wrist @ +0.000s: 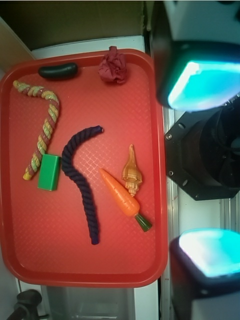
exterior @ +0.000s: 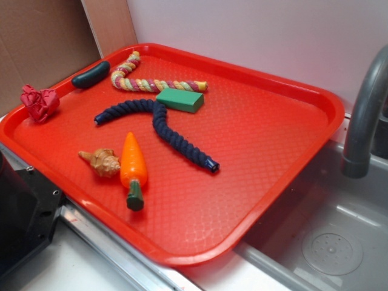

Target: Grab the red paper.

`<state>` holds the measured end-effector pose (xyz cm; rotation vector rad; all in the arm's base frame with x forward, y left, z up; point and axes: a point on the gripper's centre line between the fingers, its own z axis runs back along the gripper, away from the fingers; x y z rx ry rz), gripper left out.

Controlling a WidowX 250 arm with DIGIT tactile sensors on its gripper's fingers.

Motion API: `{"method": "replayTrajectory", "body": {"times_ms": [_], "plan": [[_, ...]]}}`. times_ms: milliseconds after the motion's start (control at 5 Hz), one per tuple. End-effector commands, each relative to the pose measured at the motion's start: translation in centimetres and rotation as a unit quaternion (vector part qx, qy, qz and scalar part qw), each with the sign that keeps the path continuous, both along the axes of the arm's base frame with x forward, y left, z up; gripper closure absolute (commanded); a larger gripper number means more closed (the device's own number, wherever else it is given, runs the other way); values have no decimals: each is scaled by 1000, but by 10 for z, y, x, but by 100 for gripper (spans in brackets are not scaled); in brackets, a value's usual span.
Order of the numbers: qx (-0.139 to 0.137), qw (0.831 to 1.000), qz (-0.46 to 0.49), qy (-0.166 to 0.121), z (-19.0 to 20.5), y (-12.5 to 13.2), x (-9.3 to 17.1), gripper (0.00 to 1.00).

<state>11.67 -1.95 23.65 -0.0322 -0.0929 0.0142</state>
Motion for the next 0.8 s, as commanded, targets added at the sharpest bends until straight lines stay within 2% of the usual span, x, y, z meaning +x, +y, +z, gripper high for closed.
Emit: {"method": "replayTrajectory", "body": {"times_ms": [0, 200, 600], "plan": [[0, 1000, 0, 0, 0, 0, 0, 0], [18, 997, 79, 1, -34, 38, 7, 0], [75, 970, 231, -21, -105, 122, 18, 0]]}}
